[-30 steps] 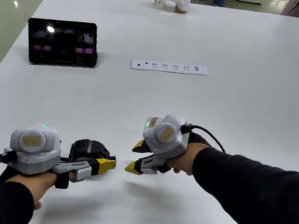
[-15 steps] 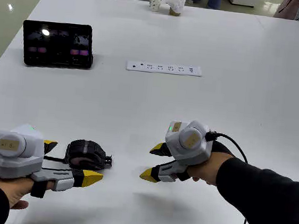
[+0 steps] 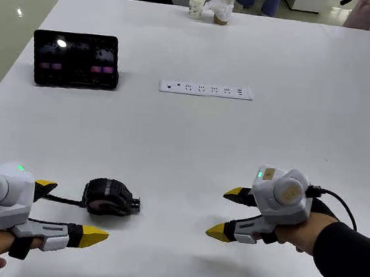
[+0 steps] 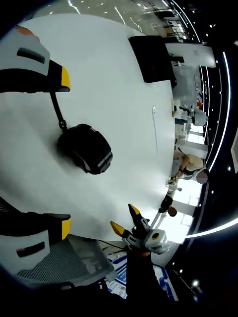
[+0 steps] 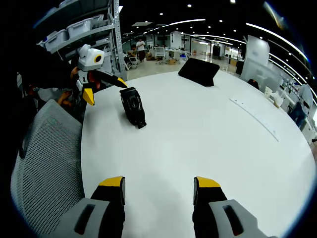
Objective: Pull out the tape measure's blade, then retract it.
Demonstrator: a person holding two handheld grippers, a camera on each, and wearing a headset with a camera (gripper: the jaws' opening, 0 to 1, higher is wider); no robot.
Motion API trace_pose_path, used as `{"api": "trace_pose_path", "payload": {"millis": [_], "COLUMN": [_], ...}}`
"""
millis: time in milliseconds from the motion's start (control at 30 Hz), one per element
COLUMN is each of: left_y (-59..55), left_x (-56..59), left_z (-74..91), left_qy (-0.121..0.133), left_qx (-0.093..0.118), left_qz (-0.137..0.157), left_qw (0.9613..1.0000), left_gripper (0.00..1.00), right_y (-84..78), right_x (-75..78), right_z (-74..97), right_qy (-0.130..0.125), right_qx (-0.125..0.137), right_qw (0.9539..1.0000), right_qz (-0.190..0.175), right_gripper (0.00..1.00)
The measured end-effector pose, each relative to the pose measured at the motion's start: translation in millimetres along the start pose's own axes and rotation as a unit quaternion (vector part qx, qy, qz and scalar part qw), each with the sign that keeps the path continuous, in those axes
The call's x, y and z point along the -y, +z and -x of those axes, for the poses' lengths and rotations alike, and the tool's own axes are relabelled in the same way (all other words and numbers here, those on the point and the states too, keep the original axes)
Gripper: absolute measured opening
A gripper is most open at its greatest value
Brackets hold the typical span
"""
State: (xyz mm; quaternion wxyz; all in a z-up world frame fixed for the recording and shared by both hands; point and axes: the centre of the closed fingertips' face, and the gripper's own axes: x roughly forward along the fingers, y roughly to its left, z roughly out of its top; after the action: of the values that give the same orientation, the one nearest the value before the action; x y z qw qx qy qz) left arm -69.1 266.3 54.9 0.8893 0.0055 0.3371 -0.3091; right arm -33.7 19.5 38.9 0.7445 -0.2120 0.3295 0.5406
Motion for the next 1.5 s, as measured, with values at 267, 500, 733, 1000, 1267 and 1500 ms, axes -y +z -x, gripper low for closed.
{"api": "trace_pose_path", "payload": {"millis": [267, 500, 733, 1000, 1267, 1500], "left_y": [-6.7, -3.0, 0.9, -9.0, -13.6, -14.9], "left_x": [-11.1, -15.8, -22.1, -27.0, -29.9, -28.9], "left_z": [13.1, 23.1, 37.1, 50.4, 57.0, 57.9], "left_qy": [0.000, 0.006, 0.022, 0.025, 0.034, 0.034], "left_qx": [-0.005, -0.004, 0.012, 0.000, -0.006, -0.013], "left_qz": [-0.005, -0.018, -0.032, -0.033, -0.030, -0.040], "left_qw": [1.0000, 0.9998, 0.9992, 0.9992, 0.9989, 0.9985], "left_gripper": [0.99, 0.99, 0.99, 0.99, 0.99, 0.99], "right_y": [-23.5, -40.8, -54.7, -80.1, -92.8, -99.7], "right_x": [15.3, 21.5, 26.3, 29.7, 33.0, 37.0], "right_z": [29.2, 49.3, 71.9, 91.6, 108.7, 123.7], "right_qy": [-0.023, -0.036, -0.049, -0.063, -0.085, -0.090], "right_qx": [0.003, 0.008, 0.016, 0.004, 0.008, 0.010], "right_qw": [0.9995, 0.9988, 0.9975, 0.9962, 0.9939, 0.9932], "right_qz": [-0.021, -0.031, -0.048, -0.061, -0.070, -0.073], "right_gripper": [0.60, 0.68, 0.72, 0.78, 0.96, 0.99]}}
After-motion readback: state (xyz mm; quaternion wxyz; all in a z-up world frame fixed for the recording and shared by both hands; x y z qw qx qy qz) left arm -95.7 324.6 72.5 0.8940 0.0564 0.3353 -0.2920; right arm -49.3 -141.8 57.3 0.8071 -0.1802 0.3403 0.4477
